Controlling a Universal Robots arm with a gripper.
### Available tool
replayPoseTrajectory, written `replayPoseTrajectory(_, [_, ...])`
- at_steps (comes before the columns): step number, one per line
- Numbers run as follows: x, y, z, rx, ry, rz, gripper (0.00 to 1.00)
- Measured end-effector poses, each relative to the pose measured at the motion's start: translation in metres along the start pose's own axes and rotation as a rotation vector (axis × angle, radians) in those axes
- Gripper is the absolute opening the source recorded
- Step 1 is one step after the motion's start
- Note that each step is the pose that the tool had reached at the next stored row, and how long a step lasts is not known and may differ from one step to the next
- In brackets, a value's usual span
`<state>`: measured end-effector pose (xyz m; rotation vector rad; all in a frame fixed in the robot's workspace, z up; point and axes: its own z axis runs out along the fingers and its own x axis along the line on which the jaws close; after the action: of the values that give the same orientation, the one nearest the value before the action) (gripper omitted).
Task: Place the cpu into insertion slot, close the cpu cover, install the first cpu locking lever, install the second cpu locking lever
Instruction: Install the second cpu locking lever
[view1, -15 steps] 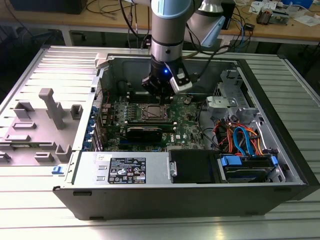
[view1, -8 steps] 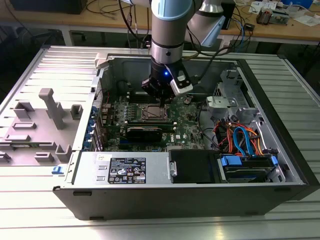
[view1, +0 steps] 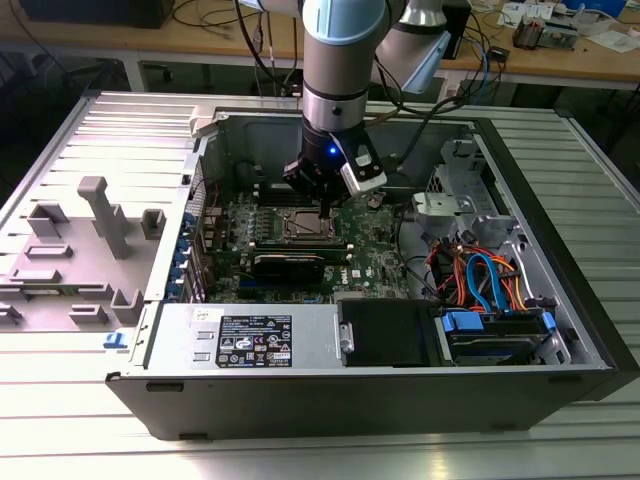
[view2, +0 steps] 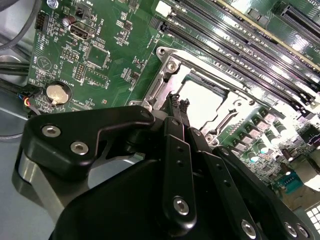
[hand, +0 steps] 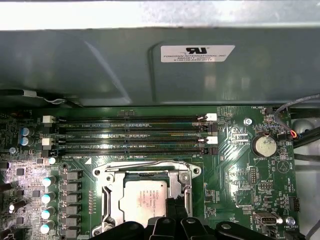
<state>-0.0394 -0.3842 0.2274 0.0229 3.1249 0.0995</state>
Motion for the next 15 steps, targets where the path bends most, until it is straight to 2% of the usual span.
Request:
replayPoseTrajectory(11, [0.0000, -0.0001, 0.0002, -0.0006, 0.0002, 0.000, 0.11])
replayPoseTrajectory(15, [-0.0001, -0.0002, -0.0073, -0.0004, 0.0012, 0.000, 0.11])
